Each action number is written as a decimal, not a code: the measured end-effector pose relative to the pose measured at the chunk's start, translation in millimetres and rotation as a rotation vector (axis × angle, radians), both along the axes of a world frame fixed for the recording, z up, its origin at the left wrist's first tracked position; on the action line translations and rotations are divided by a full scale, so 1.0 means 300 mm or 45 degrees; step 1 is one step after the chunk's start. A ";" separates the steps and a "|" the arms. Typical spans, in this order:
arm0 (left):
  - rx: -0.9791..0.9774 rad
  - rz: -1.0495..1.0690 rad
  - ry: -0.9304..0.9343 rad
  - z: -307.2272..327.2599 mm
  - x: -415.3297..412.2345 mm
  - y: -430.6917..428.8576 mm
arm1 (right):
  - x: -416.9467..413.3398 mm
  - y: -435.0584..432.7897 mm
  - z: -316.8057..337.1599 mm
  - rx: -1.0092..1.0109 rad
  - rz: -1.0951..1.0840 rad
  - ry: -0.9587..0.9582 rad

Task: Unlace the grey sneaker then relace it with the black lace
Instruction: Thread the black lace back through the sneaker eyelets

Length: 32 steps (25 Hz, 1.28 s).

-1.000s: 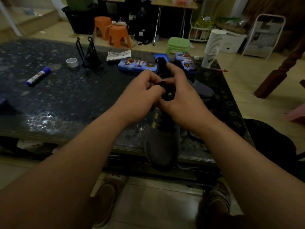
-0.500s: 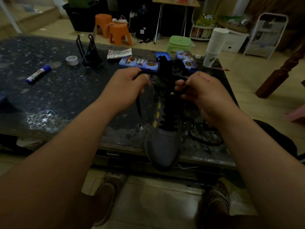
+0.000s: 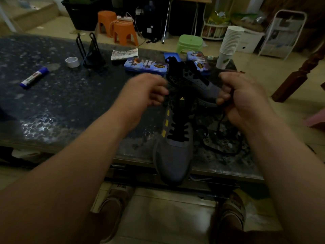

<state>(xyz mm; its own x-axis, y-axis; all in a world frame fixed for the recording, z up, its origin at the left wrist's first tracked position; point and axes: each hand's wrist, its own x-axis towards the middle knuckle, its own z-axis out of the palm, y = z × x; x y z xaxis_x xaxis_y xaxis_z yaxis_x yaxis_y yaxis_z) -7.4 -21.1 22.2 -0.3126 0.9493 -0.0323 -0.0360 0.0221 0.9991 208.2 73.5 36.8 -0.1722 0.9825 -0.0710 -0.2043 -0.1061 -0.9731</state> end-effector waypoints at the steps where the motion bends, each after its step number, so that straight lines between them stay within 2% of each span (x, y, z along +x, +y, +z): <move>1: 0.020 -0.170 0.307 -0.004 0.066 0.011 | 0.000 -0.006 -0.007 -0.018 0.055 0.053; 2: 0.023 -0.343 0.497 -0.007 0.134 0.021 | -0.004 -0.012 -0.006 -0.029 0.127 0.125; 4: 0.013 -0.570 0.609 -0.010 0.230 0.042 | -0.016 -0.020 0.010 -0.029 0.257 0.271; 6: 0.025 -0.542 0.587 0.010 0.231 0.041 | -0.018 -0.006 0.024 -0.040 0.264 0.371; 9: -0.021 -0.389 0.735 0.029 0.100 0.013 | 0.004 0.039 0.007 -0.171 0.099 0.471; 14: -0.358 -0.518 0.824 -0.042 -0.051 -0.052 | 0.006 0.081 -0.049 -0.193 -0.121 0.309; 17: -0.333 -0.478 0.711 -0.071 -0.051 -0.026 | 0.003 0.088 -0.057 -0.120 -0.106 0.274; 20: -0.276 -0.440 0.533 -0.055 -0.029 -0.008 | -0.022 0.033 -0.052 -0.124 0.040 0.194; 22: -0.163 -0.331 0.501 -0.033 0.008 0.003 | -0.063 -0.031 -0.039 -0.112 0.174 0.130; 25: 0.001 -0.226 0.405 -0.002 0.096 0.015 | -0.134 -0.107 -0.029 -0.096 0.288 0.177; 29: -0.075 -0.239 -0.081 -0.010 0.129 0.031 | -0.171 -0.130 -0.031 -0.060 0.260 0.144; 32: -0.116 -0.314 -0.040 -0.002 0.112 0.007 | -0.161 -0.124 -0.036 -0.039 0.255 0.067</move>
